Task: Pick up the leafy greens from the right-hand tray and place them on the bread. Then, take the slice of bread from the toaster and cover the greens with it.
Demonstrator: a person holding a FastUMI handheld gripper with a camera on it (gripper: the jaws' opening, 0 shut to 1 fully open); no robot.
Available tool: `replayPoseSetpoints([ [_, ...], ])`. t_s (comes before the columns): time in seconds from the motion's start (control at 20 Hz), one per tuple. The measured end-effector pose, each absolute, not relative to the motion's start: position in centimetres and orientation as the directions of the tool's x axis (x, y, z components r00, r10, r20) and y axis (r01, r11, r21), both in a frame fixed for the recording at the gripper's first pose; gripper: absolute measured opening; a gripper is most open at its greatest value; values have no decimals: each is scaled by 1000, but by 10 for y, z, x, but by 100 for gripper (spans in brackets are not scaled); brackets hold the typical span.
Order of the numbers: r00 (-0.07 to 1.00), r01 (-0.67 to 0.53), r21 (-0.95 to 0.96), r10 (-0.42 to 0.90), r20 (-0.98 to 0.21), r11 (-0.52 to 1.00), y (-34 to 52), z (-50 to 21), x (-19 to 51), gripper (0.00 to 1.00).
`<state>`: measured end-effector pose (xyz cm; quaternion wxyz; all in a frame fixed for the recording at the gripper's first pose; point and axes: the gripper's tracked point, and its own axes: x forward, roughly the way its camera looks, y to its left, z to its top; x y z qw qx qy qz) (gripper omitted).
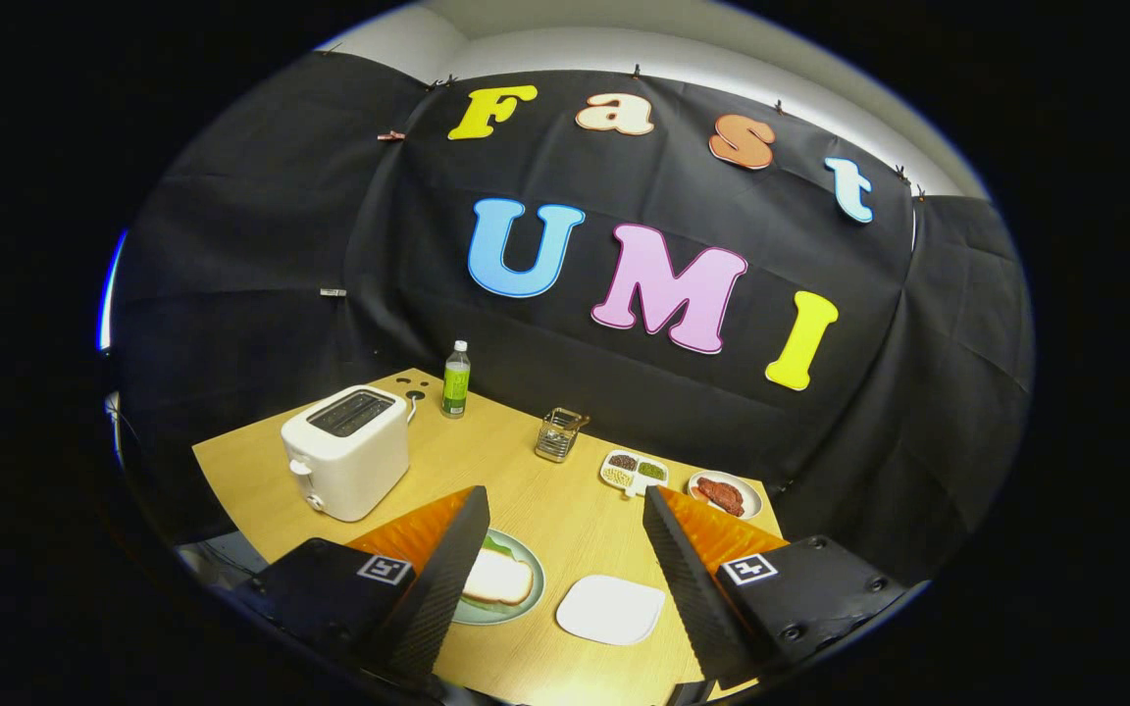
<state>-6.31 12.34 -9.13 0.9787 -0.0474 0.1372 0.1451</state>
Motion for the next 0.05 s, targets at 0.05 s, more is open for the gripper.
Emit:
replayPoseSetpoints([
  [0.05,920,-296,-51,270,-284,954,122,-92,-64,98],
])
